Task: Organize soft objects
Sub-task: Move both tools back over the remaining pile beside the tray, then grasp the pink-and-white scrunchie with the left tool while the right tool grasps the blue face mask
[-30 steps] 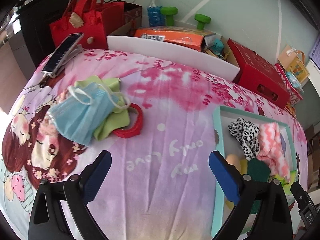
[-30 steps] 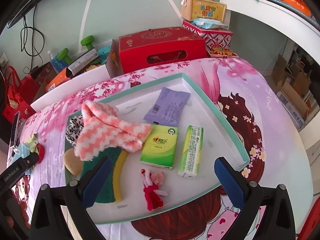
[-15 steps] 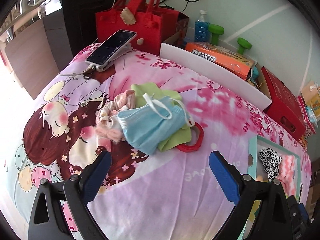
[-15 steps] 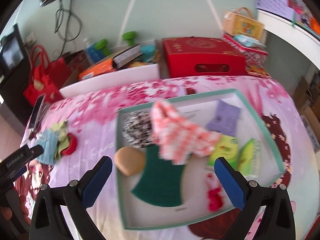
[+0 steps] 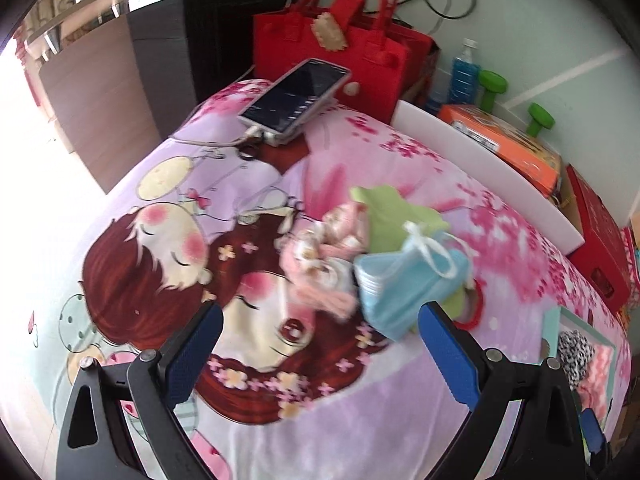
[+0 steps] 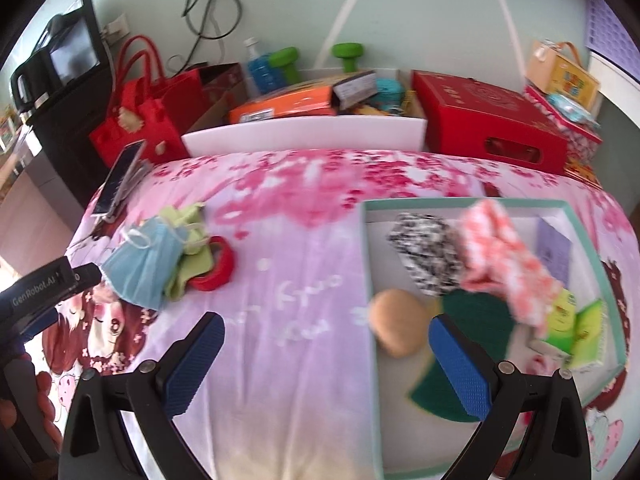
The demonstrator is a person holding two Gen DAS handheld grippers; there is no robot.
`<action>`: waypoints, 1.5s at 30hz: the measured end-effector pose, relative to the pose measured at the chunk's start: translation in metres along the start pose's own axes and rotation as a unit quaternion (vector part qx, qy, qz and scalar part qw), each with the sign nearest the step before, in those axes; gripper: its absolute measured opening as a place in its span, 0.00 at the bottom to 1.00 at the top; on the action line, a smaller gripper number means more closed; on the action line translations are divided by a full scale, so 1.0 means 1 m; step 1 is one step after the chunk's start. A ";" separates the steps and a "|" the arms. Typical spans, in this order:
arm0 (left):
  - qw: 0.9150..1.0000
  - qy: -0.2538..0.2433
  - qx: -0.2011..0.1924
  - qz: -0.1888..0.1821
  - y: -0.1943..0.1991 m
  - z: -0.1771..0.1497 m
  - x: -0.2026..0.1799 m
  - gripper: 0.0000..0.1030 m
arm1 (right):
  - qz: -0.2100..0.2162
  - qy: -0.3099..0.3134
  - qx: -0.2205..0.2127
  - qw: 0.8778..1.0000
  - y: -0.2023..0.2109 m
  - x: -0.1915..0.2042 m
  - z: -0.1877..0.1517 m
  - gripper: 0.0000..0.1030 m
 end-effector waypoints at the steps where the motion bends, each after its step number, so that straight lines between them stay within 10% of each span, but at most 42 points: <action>1: 1.000 0.006 0.000 0.003 -0.001 0.002 0.007 0.95 | 0.006 0.001 0.002 1.000 -0.004 0.007 0.000 1.00; 28: 0.991 0.131 0.026 0.017 -0.040 0.023 0.084 0.95 | 0.127 0.069 -0.032 0.989 -0.051 0.130 0.006 0.98; 45: 0.986 0.160 0.041 -0.004 -0.055 0.021 0.083 0.95 | 0.135 0.060 -0.011 0.989 -0.079 0.138 0.000 0.39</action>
Point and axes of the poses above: each gripper's, at about its wrist camera, not at the fingertips, and y roughly against the way its jaws point, x to its left, z to its top, the point moved 1 cm from there along -y, roughly the way its jaws point, and after that the axes turned 2 degrees about -x, right-handed, at the moved point
